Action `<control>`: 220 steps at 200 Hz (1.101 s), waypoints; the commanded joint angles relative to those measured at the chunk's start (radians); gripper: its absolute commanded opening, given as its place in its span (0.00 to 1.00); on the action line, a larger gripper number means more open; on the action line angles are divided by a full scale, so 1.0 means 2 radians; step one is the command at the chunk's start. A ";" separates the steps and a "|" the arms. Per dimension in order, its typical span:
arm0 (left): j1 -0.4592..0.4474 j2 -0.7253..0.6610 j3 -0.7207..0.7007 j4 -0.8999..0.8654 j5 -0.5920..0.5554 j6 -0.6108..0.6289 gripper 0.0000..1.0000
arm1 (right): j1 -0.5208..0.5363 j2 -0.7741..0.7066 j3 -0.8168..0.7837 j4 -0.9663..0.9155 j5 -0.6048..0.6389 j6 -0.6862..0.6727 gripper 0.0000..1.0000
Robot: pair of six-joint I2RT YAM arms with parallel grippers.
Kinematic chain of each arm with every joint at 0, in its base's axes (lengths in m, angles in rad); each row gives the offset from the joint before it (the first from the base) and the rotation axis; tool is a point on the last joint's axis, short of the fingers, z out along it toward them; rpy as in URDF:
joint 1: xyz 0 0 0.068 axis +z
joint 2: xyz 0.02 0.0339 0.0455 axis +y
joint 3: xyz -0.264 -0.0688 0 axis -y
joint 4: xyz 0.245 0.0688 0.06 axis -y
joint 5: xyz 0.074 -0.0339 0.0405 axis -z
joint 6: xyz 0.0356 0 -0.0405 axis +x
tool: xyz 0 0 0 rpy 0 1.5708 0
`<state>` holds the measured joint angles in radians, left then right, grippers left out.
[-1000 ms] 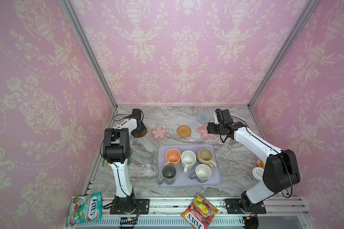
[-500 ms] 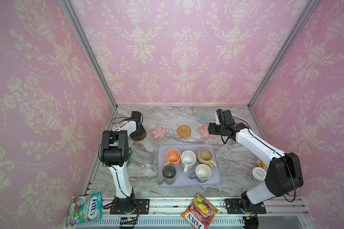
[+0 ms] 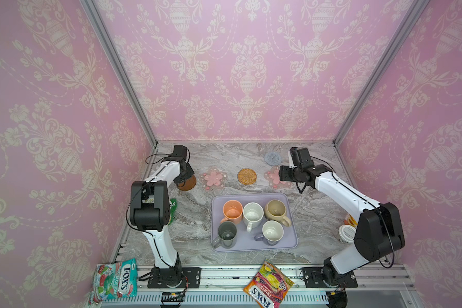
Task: Place cups on coasters
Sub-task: Move the coaster to the top-left of the table, then move the coaster to the top-right of the table.
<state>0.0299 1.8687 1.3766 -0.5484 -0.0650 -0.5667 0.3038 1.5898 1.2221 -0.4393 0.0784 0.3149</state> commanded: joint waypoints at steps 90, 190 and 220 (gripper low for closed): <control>0.003 -0.086 -0.002 -0.028 0.030 0.032 0.37 | -0.003 0.129 0.141 -0.011 -0.013 -0.023 0.63; 0.001 -0.143 -0.058 -0.005 0.017 0.052 0.42 | -0.030 0.304 0.318 -0.028 -0.027 -0.016 0.36; 0.002 -0.155 -0.077 0.028 0.025 0.039 0.42 | -0.037 0.355 0.379 -0.038 -0.029 -0.007 0.32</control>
<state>0.0296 1.5978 1.2530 -0.5461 -0.0212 -0.4812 0.2409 2.2414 1.8870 -0.4801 0.0299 0.2848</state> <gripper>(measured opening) 0.417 0.337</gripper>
